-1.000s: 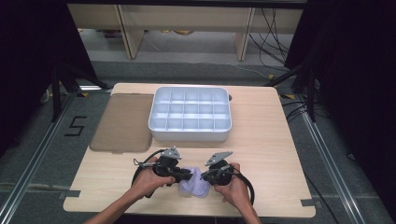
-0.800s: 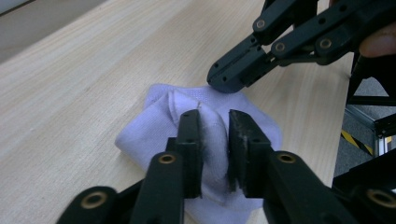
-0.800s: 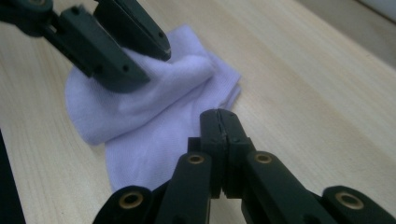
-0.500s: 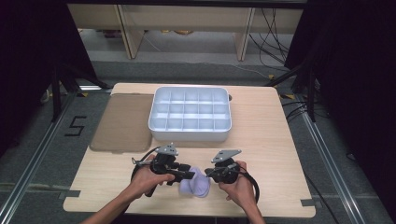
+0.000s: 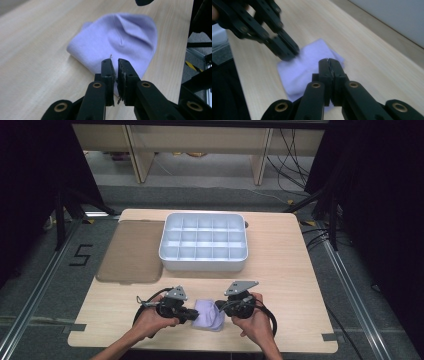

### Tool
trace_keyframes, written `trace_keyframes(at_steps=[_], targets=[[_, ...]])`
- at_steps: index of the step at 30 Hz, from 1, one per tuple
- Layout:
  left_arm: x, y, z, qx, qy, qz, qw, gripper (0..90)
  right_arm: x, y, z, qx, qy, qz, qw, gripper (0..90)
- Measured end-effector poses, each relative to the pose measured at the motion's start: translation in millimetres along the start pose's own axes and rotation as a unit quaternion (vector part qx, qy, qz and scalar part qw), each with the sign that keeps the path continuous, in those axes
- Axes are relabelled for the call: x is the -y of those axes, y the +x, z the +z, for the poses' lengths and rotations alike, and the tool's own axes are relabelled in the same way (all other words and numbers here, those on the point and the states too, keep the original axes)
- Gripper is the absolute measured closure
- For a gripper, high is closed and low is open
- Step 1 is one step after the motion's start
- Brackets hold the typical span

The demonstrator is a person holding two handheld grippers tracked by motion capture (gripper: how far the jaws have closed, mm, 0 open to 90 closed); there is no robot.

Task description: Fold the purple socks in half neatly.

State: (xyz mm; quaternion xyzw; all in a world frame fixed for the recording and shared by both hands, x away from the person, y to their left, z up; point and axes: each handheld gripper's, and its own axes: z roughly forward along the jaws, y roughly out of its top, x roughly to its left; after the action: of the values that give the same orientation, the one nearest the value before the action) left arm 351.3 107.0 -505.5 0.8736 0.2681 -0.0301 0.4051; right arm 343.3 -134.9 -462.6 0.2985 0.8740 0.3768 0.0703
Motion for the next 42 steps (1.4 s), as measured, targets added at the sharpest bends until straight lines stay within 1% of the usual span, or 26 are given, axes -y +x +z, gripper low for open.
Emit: trace_keyframes(at_steps=[5,6,8,9,10,12,13,14,15,16,19,20,22,24,28,31,32,33,34,35,36,38,39,40,41,42], targets=[[2.9,-4.7,3.7,-0.001,0.002,0.004,1.0,83.8,-4.6,9.8,11.1,-0.013,-0.002,-0.006,0.9999,89.7],[2.4,-5.9,3.4,-0.003,0.004,0.012,0.9999,83.8,-5.9,11.2,14.5,-0.016,0.002,-0.013,0.9998,89.7],[2.8,-7.8,4.0,-0.006,0.005,0.011,0.9999,83.8,-7.1,15.4,22.5,-0.017,0.014,-0.01,0.9997,89.8],[3.3,-8.2,4.3,-0.006,0.006,0.009,0.9999,83.9,-7.1,15.2,25.8,-0.017,0.031,-0.018,0.9992,89.9],[3.5,-8.2,4.3,-0.006,0.005,0.008,0.9999,83.9,-5.9,14.0,30.2,-0.009,0.036,-0.027,0.9989,89.9],[3.5,-6.8,3.8,-0.005,0.006,0.013,0.9999,84.0,-1.5,9.7,33.8,0.014,0.068,-0.029,0.9971,90.0],[3.5,-6.5,3.8,-0.005,0.007,0.014,0.9999,84.0,2.3,6.5,34.6,0.024,0.075,-0.022,0.9966,90.0],[3.7,-7.1,4.1,-0.004,0.005,0.012,0.9999,84.0,5.1,3.4,35.0,0.019,0.074,-0.017,0.997,90.0],[3.6,-7.6,4.1,-0.005,0.004,0.013,0.9999,84.0,8.2,1.2,35.7,0.02,0.066,0.006,0.9976,90.0],[3.6,-8.3,4.1,-0.008,0.005,0.009,0.9999,83.8,8.5,-0.6,34.6,0.01,0.068,0.001,0.9976,90.0],[-0.7,-9.2,0.7,-0.009,-0.003,0.014,0.9999,82.8,9.1,3.1,36.5,0.019,0.066,0.001,0.9976,90.0],[-8.4,-6.2,-4.0,-0.016,-0.018,0.017,0.9996,83.0,8.9,2.2,36.1,0.009,0.067,-0.003,0.9977,90.0],[-12.2,-3.4,-5.1,-0.018,-0.021,0.024,0.9993,83.6,8.4,1.3,34.4,0.007,0.069,-0.008,0.9976,90.0],[-20.4,4.6,-0.9,-0.03,-0.026,0.018,0.9991,84.0,8.4,1.1,34.5,0.008,0.069,-0.008,0.9976,90.0],[-19.7,17.9,11.4,-0.042,-0.014,0.004,0.999,85.2,8.8,1.3,34.4,0.006,0.068,-0.007,0.9977,90.0],[-15.2,20.8,14.0,-0.05,-0.009,0.002,0.9987,86.5,9.0,1.0,35.5,0.008,0.067,-0.009,0.9977,90.0],[-14.5,20.1,13.3,-0.049,-0.012,-0.009,0.9987,86.5,9.1,1.6,35.3,0.008,0.068,-0.005,0.9976,90.0],[-15.3,20.0,11.6,-0.052,-0.009,-0.002,0.9986,86.2,9.4,2.2,35.9,0.009,0.067,-0.001,0.9977,90.0],[-17.8,19.7,5.9,-0.054,-0.016,0.007,0.9984,85.2,9.0,0.3,36.7,0.007,0.067,-0.013,0.9976,90.0],[-17.8,19.7,5.9,-0.054,-0.016,0.007,0.9984,85.2,9.0,0.3,36.7,0.007,0.067,-0.013,0.9976,90.0],[-19.3,13.3,0.0,-0.049,-0.031,-0.004,0.9983,85.2,9.5,1.2,34.0,0.004,0.065,-0.004,0.9979,90.0],[-17.9,5.7,-2.9,-0.037,-0.026,0.012,0.9989,85.1,8.7,2.7,32.8,0.005,0.06,0.013,0.9981,90.0],[-17.9,5.7,-2.9,-0.037,-0.026,0.012,0.9989,84.7,8.7,2.7,32.8,0.005,0.06,0.013,0.9981,90.0],[-15.3,0.3,-2.0,-0.025,-0.022,0.012,0.9994,84.7,7.7,3.2,30.8,0.005,0.07,0.018,0.9973,90.0],[-13.0,-3.0,-1.0,-0.023,-0.015,0.023,0.9994,84.4,7.8,2.1,31.3,0.0,0.071,0.009,0.9975,90.0],[-8.4,-9.3,1.2,-0.015,-0.006,0.03,0.9994,84.1,8.9,2.1,32.2,0.001,0.063,0.013,0.9979,90.0]])
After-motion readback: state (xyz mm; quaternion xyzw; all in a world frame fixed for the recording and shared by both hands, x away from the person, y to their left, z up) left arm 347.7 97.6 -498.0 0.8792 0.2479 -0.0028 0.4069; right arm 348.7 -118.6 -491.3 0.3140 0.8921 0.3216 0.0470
